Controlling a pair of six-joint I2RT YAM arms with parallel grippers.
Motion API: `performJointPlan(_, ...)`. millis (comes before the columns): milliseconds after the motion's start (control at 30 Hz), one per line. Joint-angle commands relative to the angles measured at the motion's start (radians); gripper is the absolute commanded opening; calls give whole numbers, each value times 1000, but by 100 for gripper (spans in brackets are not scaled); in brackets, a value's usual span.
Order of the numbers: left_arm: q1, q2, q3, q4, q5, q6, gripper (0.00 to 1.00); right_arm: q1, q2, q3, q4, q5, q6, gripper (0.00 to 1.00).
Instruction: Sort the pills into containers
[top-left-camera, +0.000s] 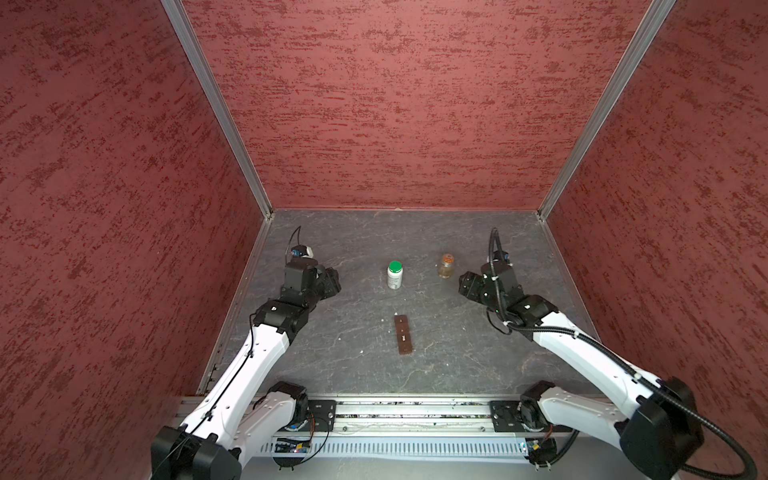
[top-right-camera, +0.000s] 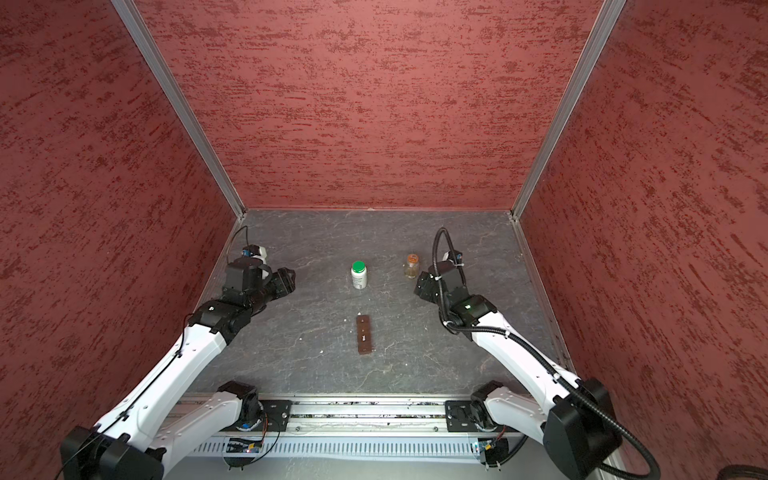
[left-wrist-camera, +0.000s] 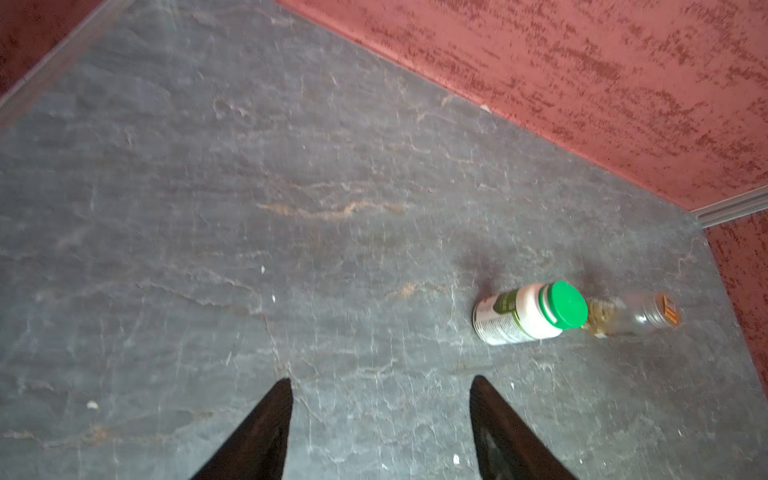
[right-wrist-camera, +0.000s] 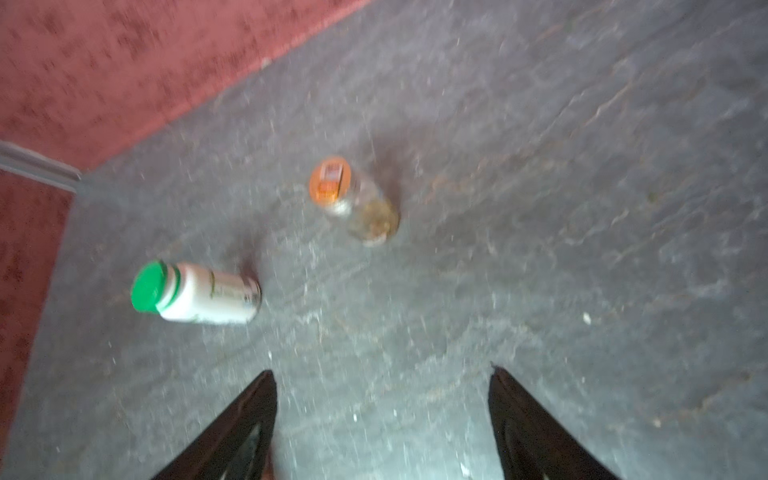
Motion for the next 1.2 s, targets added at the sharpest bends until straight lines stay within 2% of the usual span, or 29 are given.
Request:
performJointPlan(0, -71, -62, -44, -129, -10, -93, 69, 138, 34, 57, -168, 61, 103, 81)
performJointPlan(133, -114, -90, -88, -168, 35, -177, 69, 303, 92, 84, -214, 75, 164, 81)
performJointPlan(300, -153, -85, -123, -180, 103, -220, 68, 463, 159, 117, -194, 73, 221, 81)
performJointPlan(600, -174, -102, -184, -176, 146, -252, 70, 620, 382, 186, -111, 16, 267, 84)
performJointPlan(800, -173, -97, -182, -178, 147, -247, 71, 643, 497, 234, -81, -7, 262, 86)
performJointPlan(1167, -171, -65, -170, -149, 167, -242, 72, 629, 592, 280, -111, -8, 235, 83)
